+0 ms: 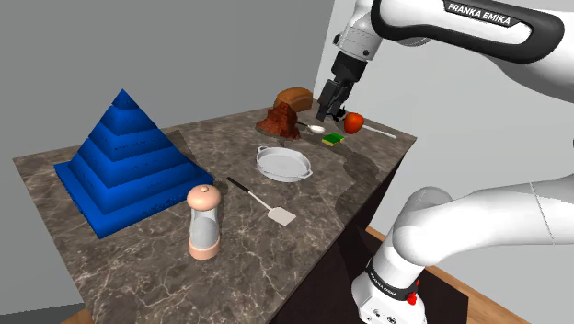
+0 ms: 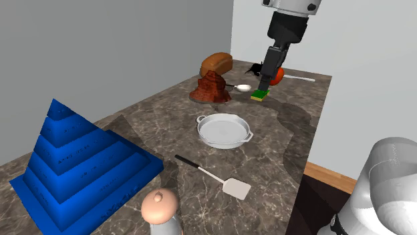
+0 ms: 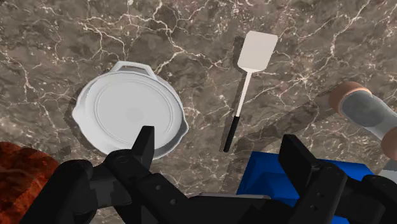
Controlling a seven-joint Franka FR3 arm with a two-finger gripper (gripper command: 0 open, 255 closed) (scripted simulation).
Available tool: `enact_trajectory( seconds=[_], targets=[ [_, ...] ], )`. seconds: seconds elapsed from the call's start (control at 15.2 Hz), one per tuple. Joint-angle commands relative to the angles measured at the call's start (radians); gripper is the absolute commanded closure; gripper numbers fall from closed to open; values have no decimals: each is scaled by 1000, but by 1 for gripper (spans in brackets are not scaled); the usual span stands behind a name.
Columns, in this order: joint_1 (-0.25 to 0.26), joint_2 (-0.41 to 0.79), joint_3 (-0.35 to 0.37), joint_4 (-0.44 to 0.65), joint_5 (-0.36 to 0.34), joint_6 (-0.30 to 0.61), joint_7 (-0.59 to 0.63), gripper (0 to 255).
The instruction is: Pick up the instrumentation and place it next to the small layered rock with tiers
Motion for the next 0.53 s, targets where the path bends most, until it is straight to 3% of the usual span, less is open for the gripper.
enact_trajectory(
  seconds=[0.0,0.46],
  targets=[
    [0,0,0,0,0,0,0,0],
    [12,86,80,-142,33,207,93,0]
  ],
)
